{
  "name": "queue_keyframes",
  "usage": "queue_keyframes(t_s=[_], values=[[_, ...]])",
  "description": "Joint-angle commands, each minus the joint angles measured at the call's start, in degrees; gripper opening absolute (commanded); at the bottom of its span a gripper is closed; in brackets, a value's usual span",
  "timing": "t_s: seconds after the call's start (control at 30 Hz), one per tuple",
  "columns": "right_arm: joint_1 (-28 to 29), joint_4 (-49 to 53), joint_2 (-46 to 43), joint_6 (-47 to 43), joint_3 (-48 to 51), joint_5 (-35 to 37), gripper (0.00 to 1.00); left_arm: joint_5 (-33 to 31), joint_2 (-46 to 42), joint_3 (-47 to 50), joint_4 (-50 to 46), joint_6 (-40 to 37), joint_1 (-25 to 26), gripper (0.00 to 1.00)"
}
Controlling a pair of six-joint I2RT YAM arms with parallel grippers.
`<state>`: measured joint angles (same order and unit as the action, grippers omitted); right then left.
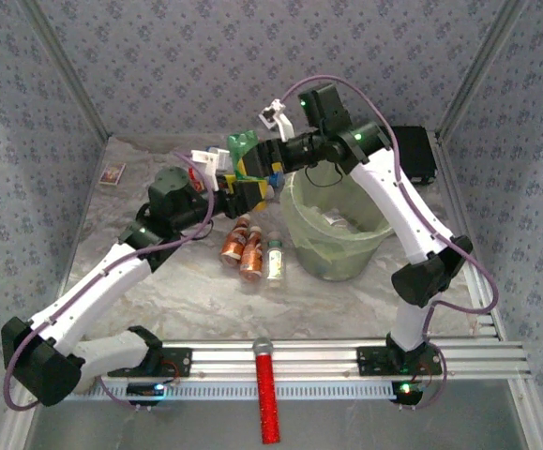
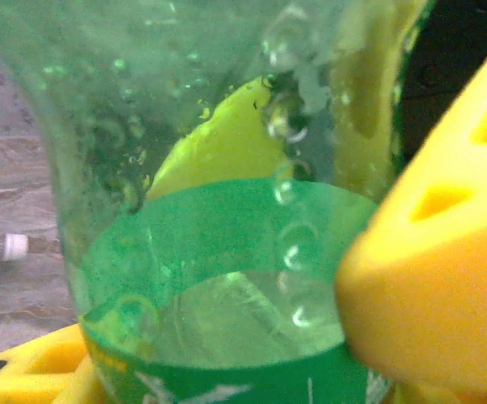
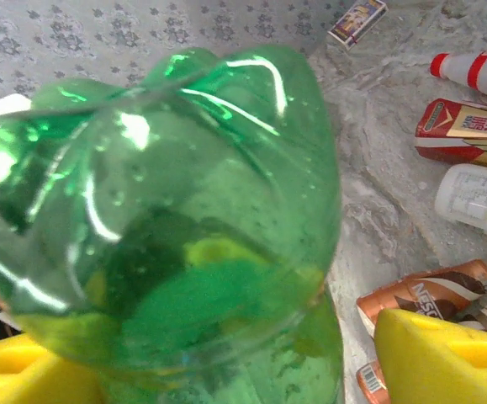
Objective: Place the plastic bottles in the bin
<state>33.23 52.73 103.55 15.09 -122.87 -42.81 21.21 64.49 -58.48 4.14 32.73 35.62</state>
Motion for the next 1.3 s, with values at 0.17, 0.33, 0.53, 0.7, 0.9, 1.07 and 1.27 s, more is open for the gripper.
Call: queue_keyframes(t_s=[0.17, 0.33, 0.53, 0.7, 0.9, 1.07, 1.27], values=[[-2.74, -1.13, -1.53, -0.66, 0.96, -2.19, 0.61, 6.96, 1.98, -1.55, 5.17, 3.04, -0.28, 0.28], [-3.71, -1.31, -2.38, -1.18, 0.54, -1.76, 0.55, 6.85, 2.36, -1.64, 5.13, 2.94, -0.28, 0.51], [-6.86, 1.43, -3.54, -2.85, -2.66, 0.58, 0.53, 5.63, 0.78, -1.14, 1.77, 0.88, -0.27, 0.82], [-11.16, 5.04, -6.97, -3.77, -2.11, 4.79, 0.52, 1.03, -2.58, 1.26, -5.22, -2.07, -0.53, 0.9], [-15.9, 13.16, -11.96, -5.64, 0.81, 14.15, 0.51, -5.7, -3.03, 3.4, -15.56, -2.43, -2.31, 0.92], [-18.08, 20.45, -14.16, -8.15, 3.75, 25.74, 0.51, -12.41, 0.33, 3.89, -23.44, -2.97, -3.17, 0.92], [-16.4, 28.54, -12.24, -12.92, 4.13, 41.43, 0.5, -16.56, 5.62, 3.81, -26.71, -4.56, -2.97, 0.92]])
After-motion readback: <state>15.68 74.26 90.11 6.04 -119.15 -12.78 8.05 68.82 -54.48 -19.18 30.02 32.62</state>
